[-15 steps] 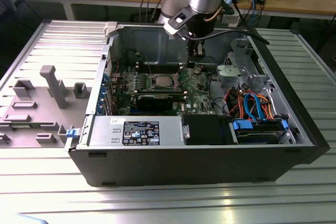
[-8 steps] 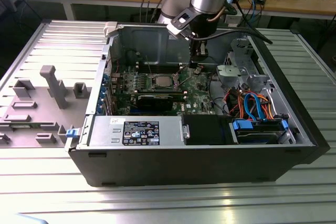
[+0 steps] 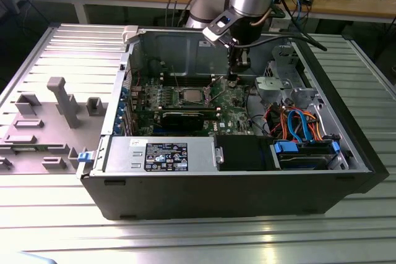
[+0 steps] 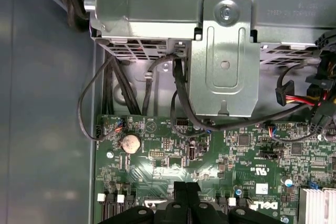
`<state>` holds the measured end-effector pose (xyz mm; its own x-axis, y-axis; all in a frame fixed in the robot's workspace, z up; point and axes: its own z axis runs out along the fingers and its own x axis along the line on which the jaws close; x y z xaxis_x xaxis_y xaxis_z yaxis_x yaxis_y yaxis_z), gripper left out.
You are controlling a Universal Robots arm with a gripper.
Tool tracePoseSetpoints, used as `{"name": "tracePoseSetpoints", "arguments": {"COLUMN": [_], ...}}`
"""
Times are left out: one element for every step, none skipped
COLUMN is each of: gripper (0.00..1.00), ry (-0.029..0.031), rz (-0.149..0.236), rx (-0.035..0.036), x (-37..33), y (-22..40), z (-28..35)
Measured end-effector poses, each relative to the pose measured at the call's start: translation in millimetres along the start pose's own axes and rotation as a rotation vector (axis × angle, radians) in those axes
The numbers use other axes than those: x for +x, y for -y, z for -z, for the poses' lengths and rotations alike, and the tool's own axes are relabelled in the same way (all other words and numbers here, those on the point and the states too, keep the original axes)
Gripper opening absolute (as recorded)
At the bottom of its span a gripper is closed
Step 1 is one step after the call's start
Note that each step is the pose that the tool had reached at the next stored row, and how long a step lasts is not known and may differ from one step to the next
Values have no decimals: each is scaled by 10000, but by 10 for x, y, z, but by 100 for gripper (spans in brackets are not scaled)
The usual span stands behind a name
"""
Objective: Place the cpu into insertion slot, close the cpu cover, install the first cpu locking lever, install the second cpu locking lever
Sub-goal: 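Close the cpu cover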
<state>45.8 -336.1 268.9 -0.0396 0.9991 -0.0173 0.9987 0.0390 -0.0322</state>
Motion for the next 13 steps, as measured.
{"name": "tracePoseSetpoints", "arguments": {"gripper": [11,11,11,11,11,11,11,11,11,11,11,11,11], "ry": [0,0,-1,-1,0,0,-1,-1,-1,0,-1,-2,-1], "rz": [-1,0,0,0,1,0,1,0,-1,0,0,1,1], "rx": [1,4,5,7,11,12,14,17,20,24,30,33,37], "x": [0,-1,-1,-2,-2,-3,-3,-4,-4,-5,-5,-6,-6], "y": [-8,-22,-32,-41,-60,-69,-78,-94,-105,-118,-136,-147,-154], "z": [0,0,0,0,1,1,1,1,2,2,2,0,-2]}}
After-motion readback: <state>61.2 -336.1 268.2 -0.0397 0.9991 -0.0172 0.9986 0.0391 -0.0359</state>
